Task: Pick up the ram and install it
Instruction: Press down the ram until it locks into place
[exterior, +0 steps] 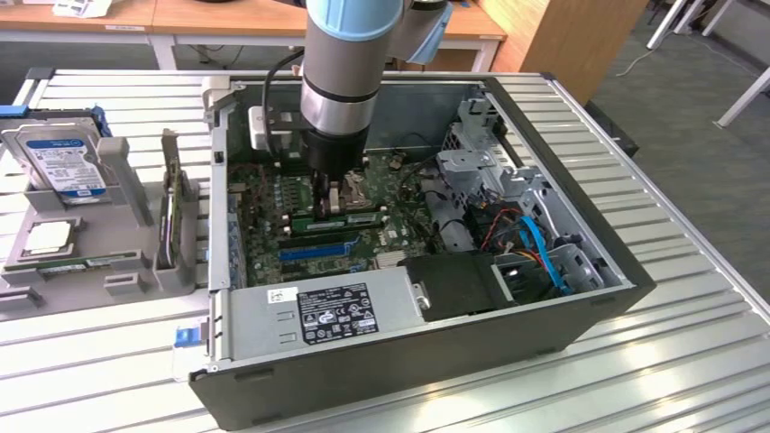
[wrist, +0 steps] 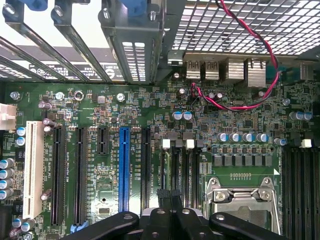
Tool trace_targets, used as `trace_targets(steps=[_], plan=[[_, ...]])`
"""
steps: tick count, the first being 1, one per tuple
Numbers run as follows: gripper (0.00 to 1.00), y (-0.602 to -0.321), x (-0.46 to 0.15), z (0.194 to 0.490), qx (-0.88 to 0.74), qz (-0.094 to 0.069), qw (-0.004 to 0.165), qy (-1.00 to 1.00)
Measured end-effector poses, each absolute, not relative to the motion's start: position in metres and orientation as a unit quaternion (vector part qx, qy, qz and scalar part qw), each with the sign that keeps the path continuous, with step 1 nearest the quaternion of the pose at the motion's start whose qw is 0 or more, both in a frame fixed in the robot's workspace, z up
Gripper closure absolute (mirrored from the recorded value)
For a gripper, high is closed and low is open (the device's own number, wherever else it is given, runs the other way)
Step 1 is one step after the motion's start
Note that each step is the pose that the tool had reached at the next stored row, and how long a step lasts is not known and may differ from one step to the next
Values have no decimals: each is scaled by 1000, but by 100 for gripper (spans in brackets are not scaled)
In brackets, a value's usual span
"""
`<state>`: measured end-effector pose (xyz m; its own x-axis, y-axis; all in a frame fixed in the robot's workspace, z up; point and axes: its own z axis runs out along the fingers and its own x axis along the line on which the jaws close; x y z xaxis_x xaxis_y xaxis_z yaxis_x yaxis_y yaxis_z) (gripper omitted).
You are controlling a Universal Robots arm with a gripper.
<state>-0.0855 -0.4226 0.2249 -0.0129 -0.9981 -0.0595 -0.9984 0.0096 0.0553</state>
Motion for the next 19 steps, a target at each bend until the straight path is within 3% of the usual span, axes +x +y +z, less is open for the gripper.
trace_targets(steps=[19], plan=[[90,-423,-86,224,-703,41,2,711]])
